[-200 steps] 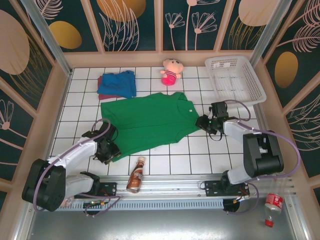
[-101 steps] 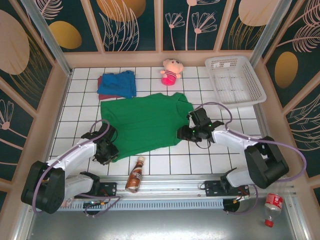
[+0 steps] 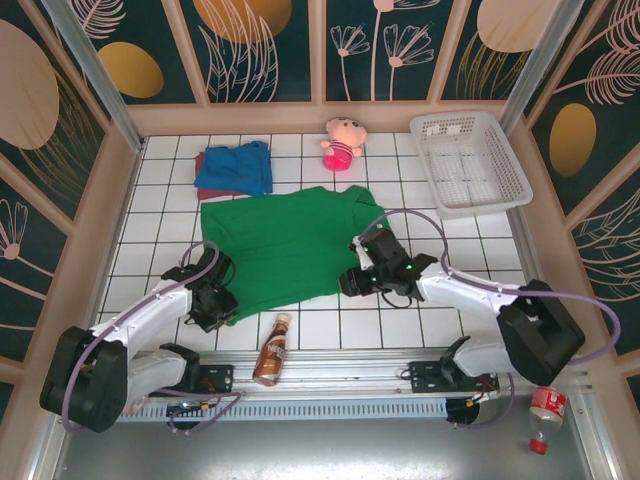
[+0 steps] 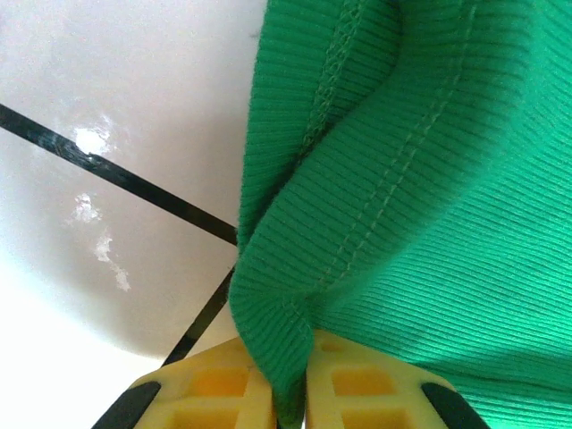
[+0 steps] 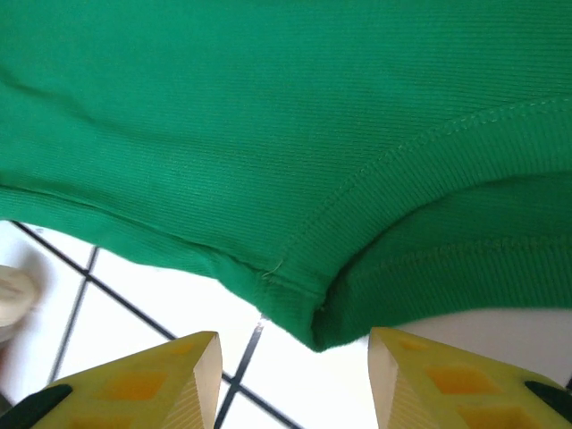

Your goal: Fold and stack the tank tops

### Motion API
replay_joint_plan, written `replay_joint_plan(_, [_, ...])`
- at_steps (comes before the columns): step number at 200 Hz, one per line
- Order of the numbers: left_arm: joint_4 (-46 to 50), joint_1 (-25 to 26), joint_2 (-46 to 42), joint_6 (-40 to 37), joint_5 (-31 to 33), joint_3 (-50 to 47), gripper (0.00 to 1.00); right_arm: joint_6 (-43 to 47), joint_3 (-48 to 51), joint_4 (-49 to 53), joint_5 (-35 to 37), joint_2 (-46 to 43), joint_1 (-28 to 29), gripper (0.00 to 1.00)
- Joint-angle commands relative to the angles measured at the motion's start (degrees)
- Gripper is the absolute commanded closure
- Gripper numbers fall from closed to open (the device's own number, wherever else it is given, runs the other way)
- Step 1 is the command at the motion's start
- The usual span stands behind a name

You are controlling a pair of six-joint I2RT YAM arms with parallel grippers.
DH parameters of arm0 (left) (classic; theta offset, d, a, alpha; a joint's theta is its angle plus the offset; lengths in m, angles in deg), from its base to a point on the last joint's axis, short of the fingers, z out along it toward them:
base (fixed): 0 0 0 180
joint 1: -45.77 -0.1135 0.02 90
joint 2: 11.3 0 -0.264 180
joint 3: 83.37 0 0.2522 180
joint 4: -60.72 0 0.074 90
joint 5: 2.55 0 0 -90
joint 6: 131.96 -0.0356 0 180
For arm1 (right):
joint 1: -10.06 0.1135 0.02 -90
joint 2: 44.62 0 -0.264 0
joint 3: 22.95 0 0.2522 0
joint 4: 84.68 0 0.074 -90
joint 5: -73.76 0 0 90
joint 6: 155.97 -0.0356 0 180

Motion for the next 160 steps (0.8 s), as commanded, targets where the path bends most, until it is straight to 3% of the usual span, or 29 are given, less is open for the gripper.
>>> replay_joint_plan(1, [1.94,0.45,0.19,-0.92,-1.63,-0.13,0.86,5.02,-1.33,-4.84,3.18,3.36,1.71,0.53])
replay_joint_plan(53, [4.63,0.45,-0.02,-1.88,-0.21,1.09,0.90,5.51,-1.51,-6.11,5.11,8.74,4.48,0.59])
replay_joint_plan(102, [8.01,0.41,-2.13,-2.03,-0.22,3.84,1.00,4.69,-1.69,-2.45,6.71,7.13,4.48,0.95])
replay_joint_plan(131, [12.00,0.42,-2.83,-2.60,-0.77,5.74,1.00,5.52,-3.47,0.35,6.44,2.09,2.99,0.96])
replay_joint_plan(160, [12.53,0.28,-2.34,-2.86,0.05,8.31,1.00,8.14,-7.82,1.58,3.69,2.90,0.35,0.97])
